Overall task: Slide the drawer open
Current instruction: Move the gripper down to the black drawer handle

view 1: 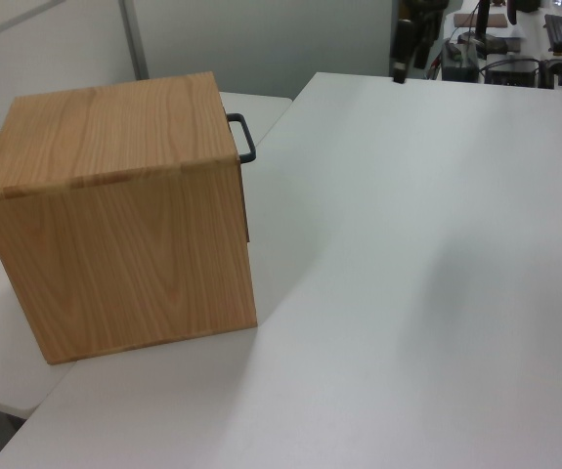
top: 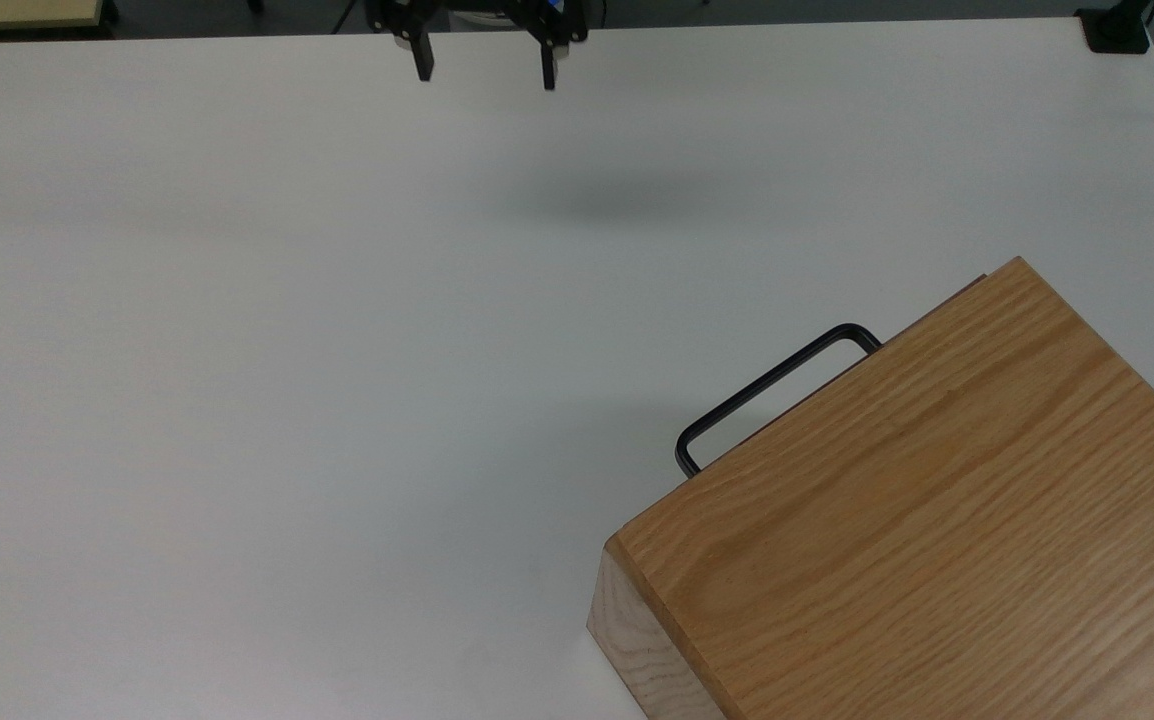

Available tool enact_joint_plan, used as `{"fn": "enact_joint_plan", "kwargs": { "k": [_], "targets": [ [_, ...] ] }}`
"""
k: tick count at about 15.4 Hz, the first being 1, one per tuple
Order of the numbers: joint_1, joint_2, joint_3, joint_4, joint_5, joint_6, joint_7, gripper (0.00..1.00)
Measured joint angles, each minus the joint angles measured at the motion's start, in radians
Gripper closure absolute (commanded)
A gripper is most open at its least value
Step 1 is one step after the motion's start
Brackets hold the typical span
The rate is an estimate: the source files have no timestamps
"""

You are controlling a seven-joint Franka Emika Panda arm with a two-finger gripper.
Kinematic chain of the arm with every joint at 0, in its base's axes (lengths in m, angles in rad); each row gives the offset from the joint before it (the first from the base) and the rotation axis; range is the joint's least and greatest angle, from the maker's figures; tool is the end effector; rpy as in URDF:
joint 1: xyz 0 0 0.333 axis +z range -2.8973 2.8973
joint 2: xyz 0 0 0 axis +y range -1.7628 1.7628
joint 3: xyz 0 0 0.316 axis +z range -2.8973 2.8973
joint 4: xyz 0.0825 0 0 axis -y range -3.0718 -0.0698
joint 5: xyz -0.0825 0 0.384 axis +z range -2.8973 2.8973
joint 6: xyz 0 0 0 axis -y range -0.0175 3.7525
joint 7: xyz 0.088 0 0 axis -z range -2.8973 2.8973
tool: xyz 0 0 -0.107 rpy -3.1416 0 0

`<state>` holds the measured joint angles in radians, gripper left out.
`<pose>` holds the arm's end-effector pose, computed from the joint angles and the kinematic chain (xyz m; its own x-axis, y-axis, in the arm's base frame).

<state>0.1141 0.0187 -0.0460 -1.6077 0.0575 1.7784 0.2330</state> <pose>0.5779 0.0446 0.6161 0.9752 -0.1760 0.1340 -0.1649 -0.9822 -0.0899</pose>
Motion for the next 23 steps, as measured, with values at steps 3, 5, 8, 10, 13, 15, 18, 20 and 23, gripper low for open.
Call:
{"fn": "enact_joint_plan", "kwargs": {
  "k": [3,5,8,10,13,15,18,20,23],
  "targets": [
    [0.024,0.037,0.004,0.009,0.043,0.132,0.227,0.03],
    [0.058,0.072,0.009,0.010,0.045,0.255,0.422,0.08],
    [0.100,0.131,0.019,0.012,0.045,0.457,0.688,0.19],
    [0.105,0.165,0.024,0.013,0.068,0.557,0.798,0.31],
    [0.104,0.224,0.045,0.034,0.152,0.677,0.863,0.38],
    [0.104,0.263,0.054,0.064,0.176,0.700,0.879,0.38],
    [0.100,0.334,0.084,0.135,0.179,0.709,0.902,0.38],
    [0.101,0.368,0.096,0.168,0.179,0.710,0.911,0.39],
    [0.101,0.397,0.104,0.185,0.179,0.753,0.914,0.40]
  ]
}}
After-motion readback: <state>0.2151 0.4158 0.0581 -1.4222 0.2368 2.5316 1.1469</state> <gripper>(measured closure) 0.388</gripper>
